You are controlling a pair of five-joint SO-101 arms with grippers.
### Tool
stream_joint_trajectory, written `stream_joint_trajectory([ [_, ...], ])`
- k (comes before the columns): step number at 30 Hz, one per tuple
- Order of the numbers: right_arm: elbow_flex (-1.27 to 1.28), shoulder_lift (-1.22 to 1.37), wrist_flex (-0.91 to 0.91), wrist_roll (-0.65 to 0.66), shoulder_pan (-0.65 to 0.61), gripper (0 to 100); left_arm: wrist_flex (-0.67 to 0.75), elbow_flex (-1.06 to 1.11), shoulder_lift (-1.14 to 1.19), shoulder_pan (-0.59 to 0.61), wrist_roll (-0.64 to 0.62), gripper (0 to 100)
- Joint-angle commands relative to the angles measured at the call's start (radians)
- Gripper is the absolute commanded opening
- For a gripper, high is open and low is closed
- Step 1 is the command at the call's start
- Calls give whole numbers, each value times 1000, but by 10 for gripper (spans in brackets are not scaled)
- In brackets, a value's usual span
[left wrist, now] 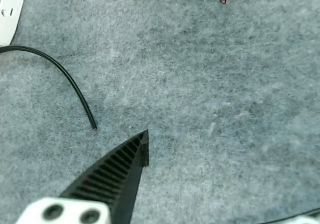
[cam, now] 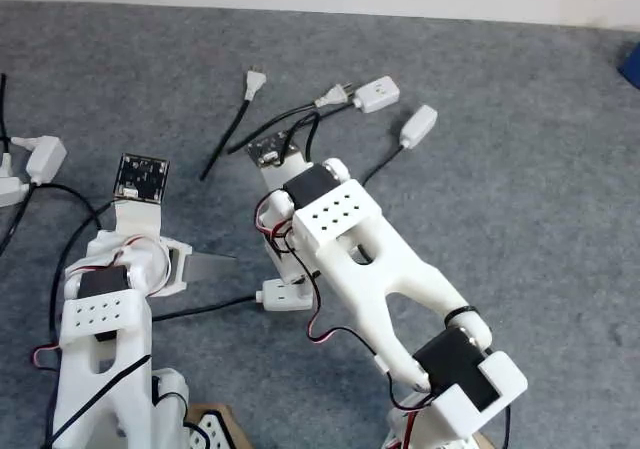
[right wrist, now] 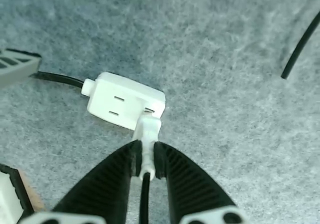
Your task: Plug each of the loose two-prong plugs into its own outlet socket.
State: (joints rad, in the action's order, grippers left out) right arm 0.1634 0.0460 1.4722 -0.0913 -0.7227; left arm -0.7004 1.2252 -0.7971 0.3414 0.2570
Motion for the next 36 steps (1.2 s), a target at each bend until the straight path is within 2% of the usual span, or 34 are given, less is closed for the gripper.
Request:
stream_joint_trajectory([
  [1,-4,47,-19,-8,24,5,11,-5,-8,5,-2,553],
  [13,-1,58,-25,-94,25,5,11,-5,-8,5,-2,553],
  [36,79,58,-48,-98,13,5,11,-5,-8,5,-2,553],
])
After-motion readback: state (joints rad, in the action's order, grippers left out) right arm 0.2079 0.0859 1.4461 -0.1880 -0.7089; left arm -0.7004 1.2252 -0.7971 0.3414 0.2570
